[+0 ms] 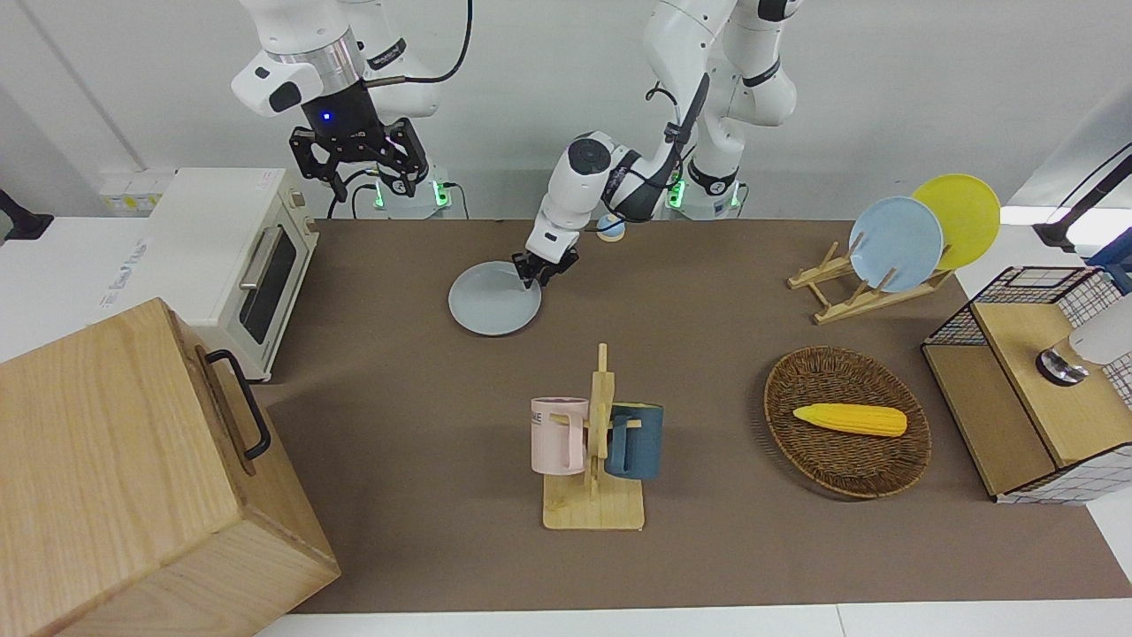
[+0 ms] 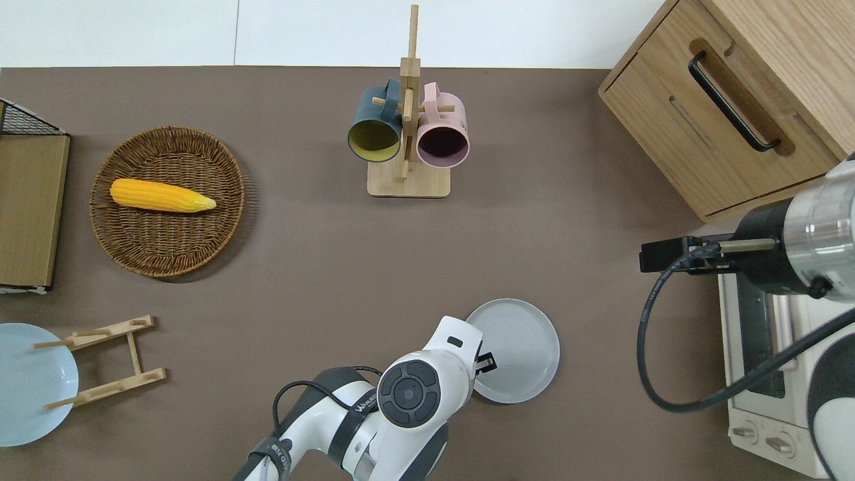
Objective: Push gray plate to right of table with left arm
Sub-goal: 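Keep pushing the gray plate with the left gripper toward the toaster oven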
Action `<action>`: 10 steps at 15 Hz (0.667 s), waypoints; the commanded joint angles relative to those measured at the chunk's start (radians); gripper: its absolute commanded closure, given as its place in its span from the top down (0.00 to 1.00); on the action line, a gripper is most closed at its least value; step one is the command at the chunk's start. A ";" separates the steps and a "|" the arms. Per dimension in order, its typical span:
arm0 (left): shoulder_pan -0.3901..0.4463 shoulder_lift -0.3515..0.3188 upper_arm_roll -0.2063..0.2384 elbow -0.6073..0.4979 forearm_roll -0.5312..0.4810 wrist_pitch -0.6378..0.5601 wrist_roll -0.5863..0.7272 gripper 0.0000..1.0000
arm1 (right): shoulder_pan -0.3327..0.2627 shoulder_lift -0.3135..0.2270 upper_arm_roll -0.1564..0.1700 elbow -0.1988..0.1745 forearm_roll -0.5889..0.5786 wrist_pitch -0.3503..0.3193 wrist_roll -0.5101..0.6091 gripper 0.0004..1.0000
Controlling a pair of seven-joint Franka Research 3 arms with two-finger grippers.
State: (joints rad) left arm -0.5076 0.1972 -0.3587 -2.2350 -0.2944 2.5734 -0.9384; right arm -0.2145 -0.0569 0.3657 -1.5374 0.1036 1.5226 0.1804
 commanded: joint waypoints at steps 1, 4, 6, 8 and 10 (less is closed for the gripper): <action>-0.014 0.016 0.012 0.018 0.034 0.007 -0.025 0.77 | -0.006 0.006 0.004 0.014 0.016 -0.005 0.002 1.00; -0.006 0.011 0.020 0.028 0.111 -0.044 -0.025 0.90 | -0.006 0.006 0.004 0.014 0.016 -0.005 0.002 1.00; 0.007 -0.004 0.033 0.055 0.197 -0.131 -0.022 0.98 | -0.006 0.006 0.004 0.014 0.016 -0.005 0.002 1.00; 0.023 -0.002 0.041 0.109 0.210 -0.209 -0.014 0.98 | -0.006 0.006 0.004 0.014 0.016 -0.005 0.002 1.00; 0.026 -0.015 0.078 0.124 0.212 -0.243 0.001 0.99 | -0.006 0.006 0.004 0.014 0.016 -0.005 0.002 1.00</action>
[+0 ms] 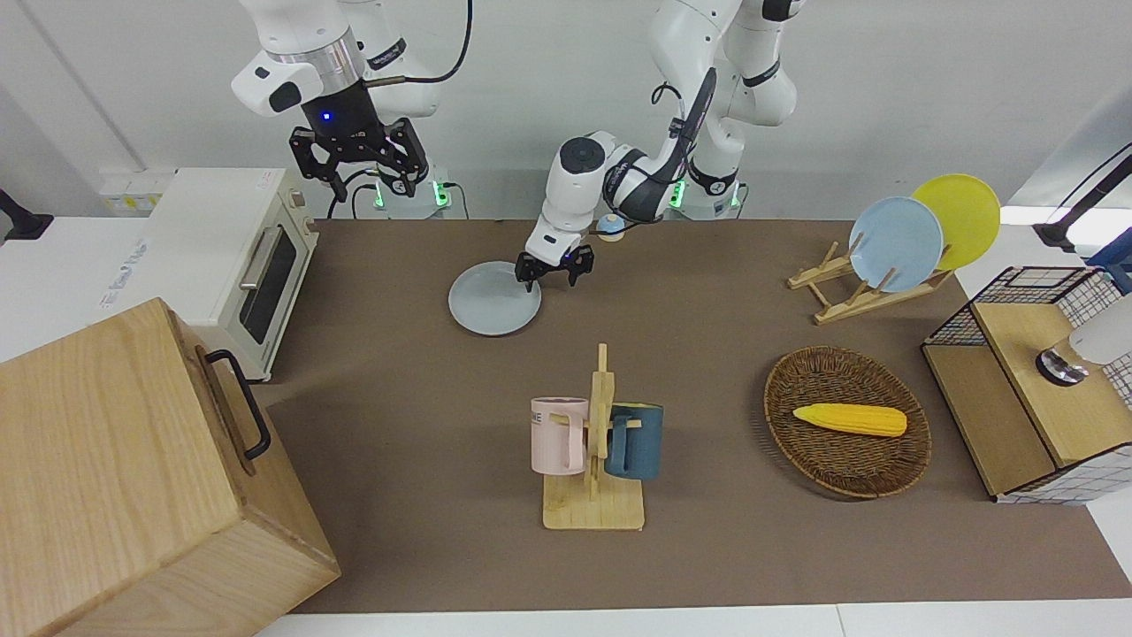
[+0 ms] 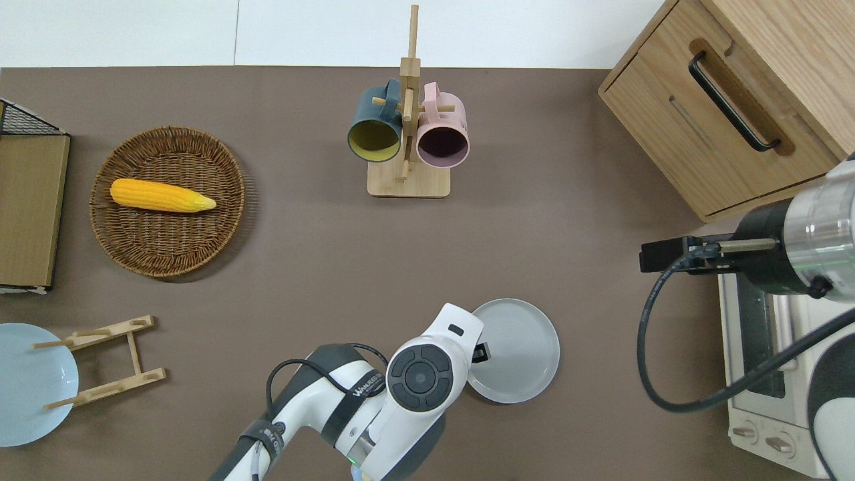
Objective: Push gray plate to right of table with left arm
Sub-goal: 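Keep pushing the gray plate with the left gripper toward the toaster oven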
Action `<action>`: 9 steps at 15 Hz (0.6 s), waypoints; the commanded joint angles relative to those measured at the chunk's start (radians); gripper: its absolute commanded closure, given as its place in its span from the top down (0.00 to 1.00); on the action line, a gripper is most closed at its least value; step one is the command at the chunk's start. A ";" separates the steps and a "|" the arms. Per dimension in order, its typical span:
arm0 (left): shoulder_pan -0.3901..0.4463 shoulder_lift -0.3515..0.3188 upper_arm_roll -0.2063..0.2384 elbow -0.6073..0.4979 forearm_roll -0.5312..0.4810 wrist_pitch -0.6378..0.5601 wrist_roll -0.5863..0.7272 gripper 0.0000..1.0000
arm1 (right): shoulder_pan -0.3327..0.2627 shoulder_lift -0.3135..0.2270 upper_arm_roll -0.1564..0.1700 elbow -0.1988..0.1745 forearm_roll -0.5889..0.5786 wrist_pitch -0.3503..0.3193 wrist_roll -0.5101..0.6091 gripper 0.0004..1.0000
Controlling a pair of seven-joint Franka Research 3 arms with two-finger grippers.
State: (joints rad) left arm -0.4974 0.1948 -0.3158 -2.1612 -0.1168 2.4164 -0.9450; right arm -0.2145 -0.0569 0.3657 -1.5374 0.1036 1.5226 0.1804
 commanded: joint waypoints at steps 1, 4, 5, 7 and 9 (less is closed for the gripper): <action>0.017 -0.032 0.052 0.050 0.032 -0.109 0.038 0.99 | -0.006 0.006 0.004 0.014 0.016 -0.005 0.002 1.00; 0.017 -0.095 0.118 0.050 0.031 -0.172 0.124 0.99 | -0.006 0.006 0.004 0.014 0.016 -0.005 0.002 1.00; 0.017 -0.112 0.135 0.050 0.031 -0.198 0.150 0.99 | -0.006 0.006 0.004 0.014 0.016 -0.005 0.002 1.00; 0.017 -0.135 0.179 0.049 0.029 -0.252 0.227 0.99 | -0.006 0.006 0.004 0.014 0.016 -0.005 0.002 1.00; 0.017 -0.155 0.236 0.047 0.029 -0.298 0.303 0.99 | -0.006 0.006 0.004 0.014 0.016 -0.005 0.002 1.00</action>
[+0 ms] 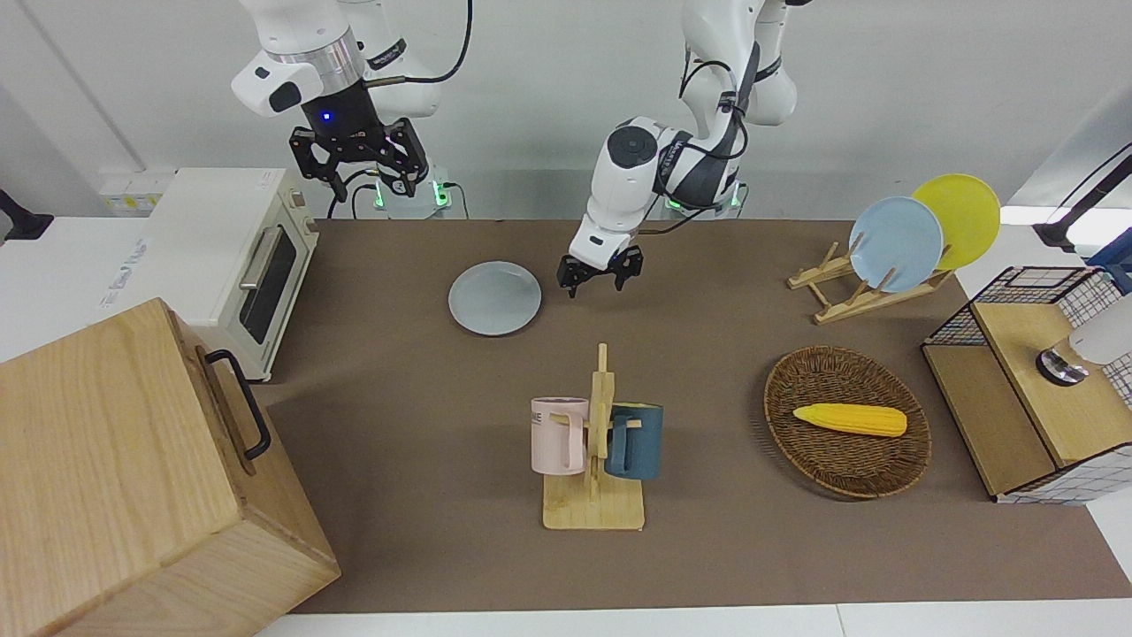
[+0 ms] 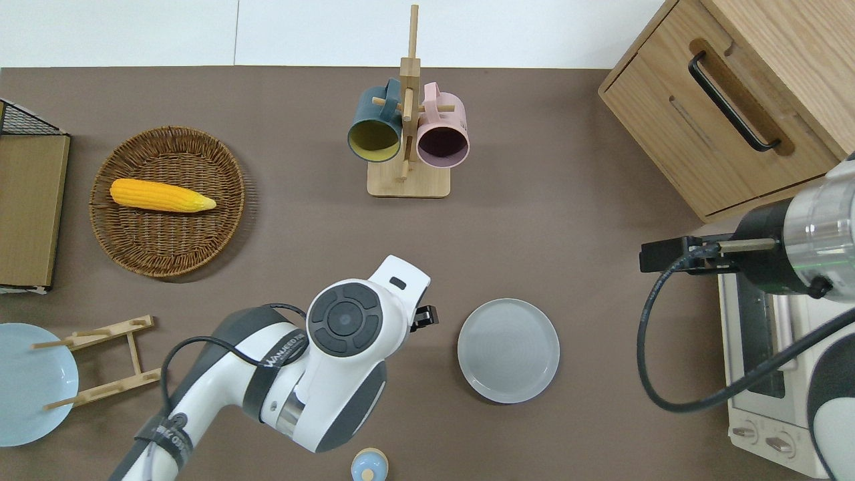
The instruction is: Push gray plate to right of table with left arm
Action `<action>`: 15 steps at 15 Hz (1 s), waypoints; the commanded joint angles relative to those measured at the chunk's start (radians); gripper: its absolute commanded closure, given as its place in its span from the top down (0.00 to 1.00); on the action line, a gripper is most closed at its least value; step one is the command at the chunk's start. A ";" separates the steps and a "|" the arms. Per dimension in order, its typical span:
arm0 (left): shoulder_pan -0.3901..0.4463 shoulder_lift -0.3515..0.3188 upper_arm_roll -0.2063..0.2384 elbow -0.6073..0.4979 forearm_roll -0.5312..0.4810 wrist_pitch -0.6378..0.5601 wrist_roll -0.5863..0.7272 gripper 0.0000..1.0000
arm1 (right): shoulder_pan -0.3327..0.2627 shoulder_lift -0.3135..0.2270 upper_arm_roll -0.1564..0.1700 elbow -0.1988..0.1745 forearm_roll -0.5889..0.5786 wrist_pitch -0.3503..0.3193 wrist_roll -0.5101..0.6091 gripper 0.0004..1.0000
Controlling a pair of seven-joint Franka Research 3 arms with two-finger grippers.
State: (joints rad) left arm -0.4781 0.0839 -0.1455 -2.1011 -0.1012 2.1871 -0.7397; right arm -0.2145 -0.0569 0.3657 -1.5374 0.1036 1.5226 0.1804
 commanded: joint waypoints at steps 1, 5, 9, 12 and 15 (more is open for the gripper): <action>-0.004 -0.059 0.095 -0.013 0.014 -0.087 0.135 0.99 | -0.006 0.006 0.004 0.014 0.016 -0.005 0.002 1.00; -0.002 -0.107 0.208 -0.013 0.015 -0.141 0.270 0.99 | -0.006 0.006 0.002 0.014 0.016 -0.005 0.002 0.99; -0.002 -0.136 0.308 -0.011 0.017 -0.155 0.362 0.99 | -0.006 0.006 0.004 0.014 0.016 -0.005 0.002 1.00; 0.000 -0.177 0.391 -0.001 0.075 -0.161 0.430 0.99 | -0.006 0.006 0.002 0.014 0.016 -0.005 0.002 1.00; -0.001 -0.191 0.445 0.045 0.100 -0.226 0.488 0.99 | -0.006 0.006 0.004 0.014 0.016 -0.005 0.002 1.00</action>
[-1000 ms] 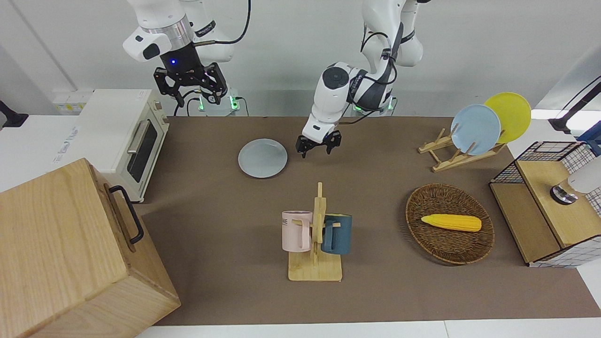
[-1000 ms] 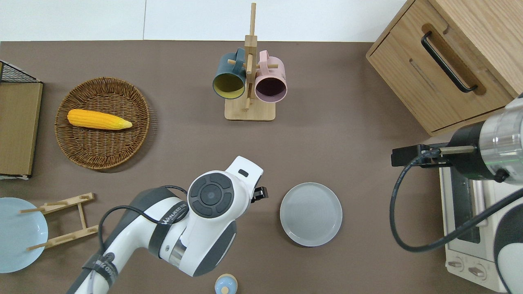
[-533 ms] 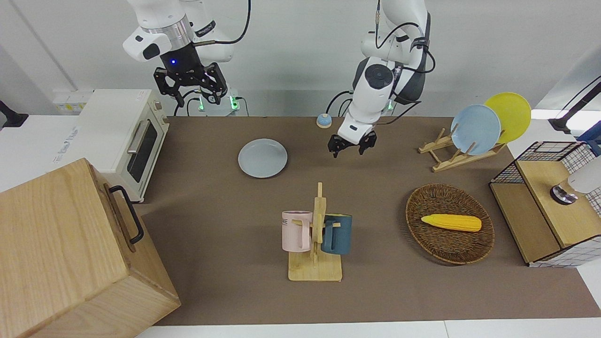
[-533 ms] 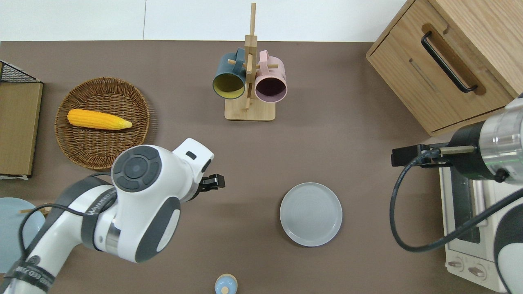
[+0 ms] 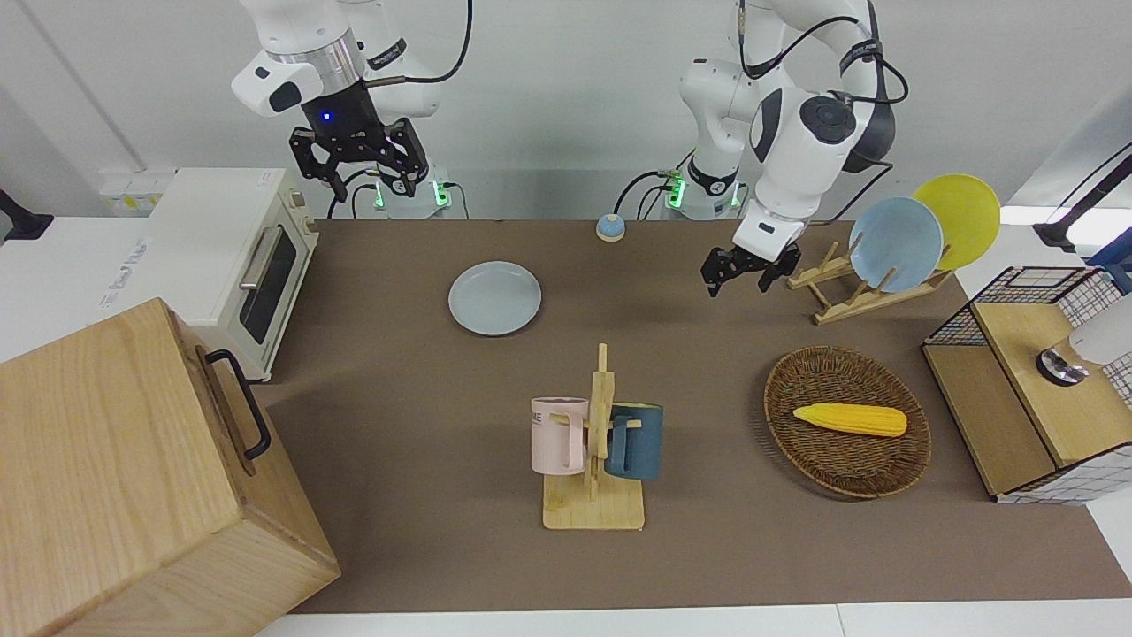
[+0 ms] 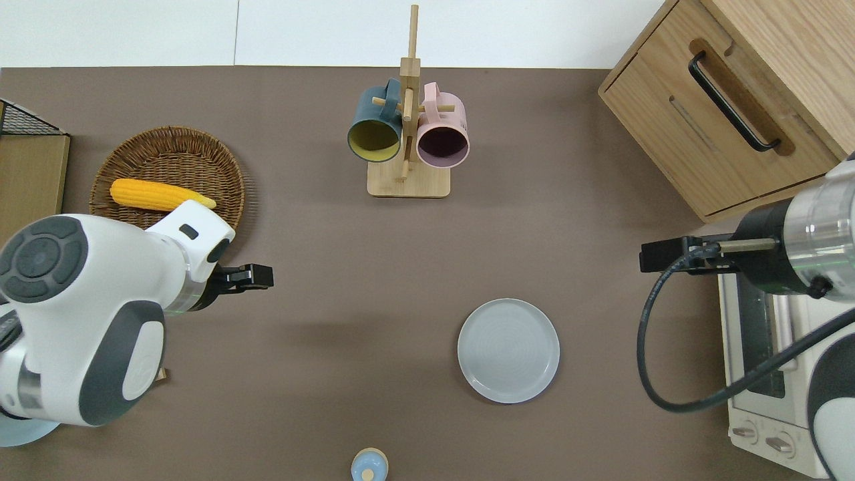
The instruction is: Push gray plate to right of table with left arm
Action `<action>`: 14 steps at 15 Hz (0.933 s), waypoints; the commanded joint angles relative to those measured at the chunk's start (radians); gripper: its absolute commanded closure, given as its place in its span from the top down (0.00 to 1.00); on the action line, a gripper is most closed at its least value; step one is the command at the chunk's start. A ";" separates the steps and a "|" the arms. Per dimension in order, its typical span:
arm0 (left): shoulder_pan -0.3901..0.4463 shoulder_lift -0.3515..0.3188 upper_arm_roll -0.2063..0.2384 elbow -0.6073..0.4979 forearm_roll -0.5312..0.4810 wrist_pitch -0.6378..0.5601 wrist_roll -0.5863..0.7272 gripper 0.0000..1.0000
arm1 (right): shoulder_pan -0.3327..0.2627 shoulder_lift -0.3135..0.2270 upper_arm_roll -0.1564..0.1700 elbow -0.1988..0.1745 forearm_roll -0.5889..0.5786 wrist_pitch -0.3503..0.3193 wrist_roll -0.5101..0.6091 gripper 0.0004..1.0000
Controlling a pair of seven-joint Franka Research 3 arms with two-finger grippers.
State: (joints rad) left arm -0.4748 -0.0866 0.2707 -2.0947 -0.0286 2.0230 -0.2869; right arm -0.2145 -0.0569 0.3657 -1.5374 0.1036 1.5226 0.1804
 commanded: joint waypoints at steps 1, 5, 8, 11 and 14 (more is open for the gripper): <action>-0.004 -0.021 0.035 0.068 0.027 -0.094 0.035 0.99 | -0.006 0.006 0.004 0.014 0.016 -0.005 0.002 1.00; -0.004 -0.021 0.068 0.133 0.027 -0.141 0.038 0.99 | -0.006 0.006 0.004 0.014 0.016 -0.005 0.002 1.00; 0.002 -0.021 0.090 0.191 0.027 -0.196 0.067 0.99 | -0.006 0.006 0.004 0.014 0.016 -0.005 0.002 1.00; 0.143 -0.022 -0.026 0.194 0.029 -0.213 0.074 0.99 | -0.006 0.006 0.004 0.014 0.016 -0.005 0.002 1.00; 0.310 -0.022 -0.189 0.250 0.030 -0.257 0.077 0.99 | -0.006 0.006 0.004 0.014 0.016 -0.005 0.002 1.00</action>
State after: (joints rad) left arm -0.2992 -0.1092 0.2149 -1.9100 -0.0210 1.8328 -0.2193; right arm -0.2145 -0.0569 0.3657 -1.5374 0.1036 1.5226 0.1804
